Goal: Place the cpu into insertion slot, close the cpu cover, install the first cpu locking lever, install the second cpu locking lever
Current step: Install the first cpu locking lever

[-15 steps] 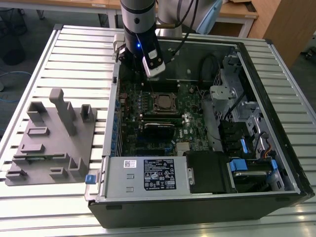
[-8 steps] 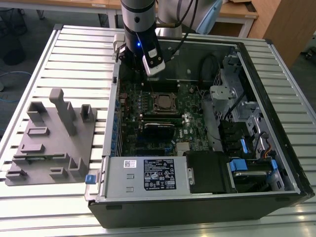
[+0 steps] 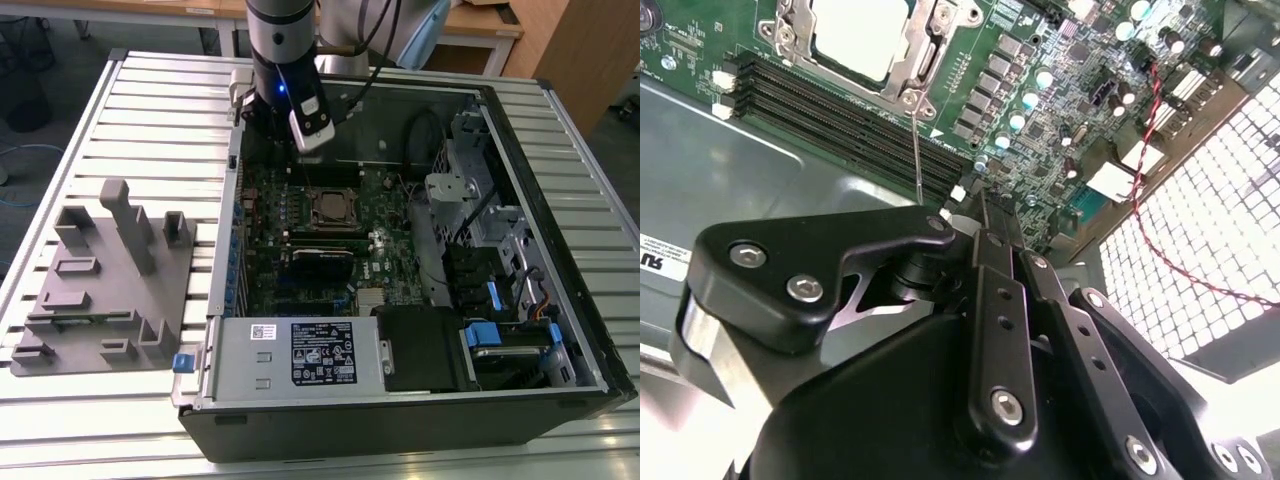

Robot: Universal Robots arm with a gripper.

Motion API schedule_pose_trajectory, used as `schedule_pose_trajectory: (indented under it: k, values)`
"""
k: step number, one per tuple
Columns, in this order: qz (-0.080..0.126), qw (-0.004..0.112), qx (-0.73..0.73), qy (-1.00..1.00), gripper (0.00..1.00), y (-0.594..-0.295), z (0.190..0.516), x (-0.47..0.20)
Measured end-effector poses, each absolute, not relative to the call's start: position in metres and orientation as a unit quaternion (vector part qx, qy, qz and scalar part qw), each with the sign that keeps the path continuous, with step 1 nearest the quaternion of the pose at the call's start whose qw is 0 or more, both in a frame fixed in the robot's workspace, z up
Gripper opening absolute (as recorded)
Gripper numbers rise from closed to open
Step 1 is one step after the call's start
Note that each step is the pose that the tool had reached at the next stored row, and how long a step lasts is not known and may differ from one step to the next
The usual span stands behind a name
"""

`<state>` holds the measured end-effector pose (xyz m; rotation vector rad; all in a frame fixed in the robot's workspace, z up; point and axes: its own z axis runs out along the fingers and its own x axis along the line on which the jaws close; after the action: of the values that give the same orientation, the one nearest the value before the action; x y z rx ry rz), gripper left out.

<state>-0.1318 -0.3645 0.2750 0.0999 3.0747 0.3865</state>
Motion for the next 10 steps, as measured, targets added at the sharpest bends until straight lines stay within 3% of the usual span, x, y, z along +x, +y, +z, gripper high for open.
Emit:
schedule_pose_trajectory:
  k: [10]
  values:
    - [0.125,0.021,0.032,0.991,0.1,-0.3614,0.2724,-0.1304]
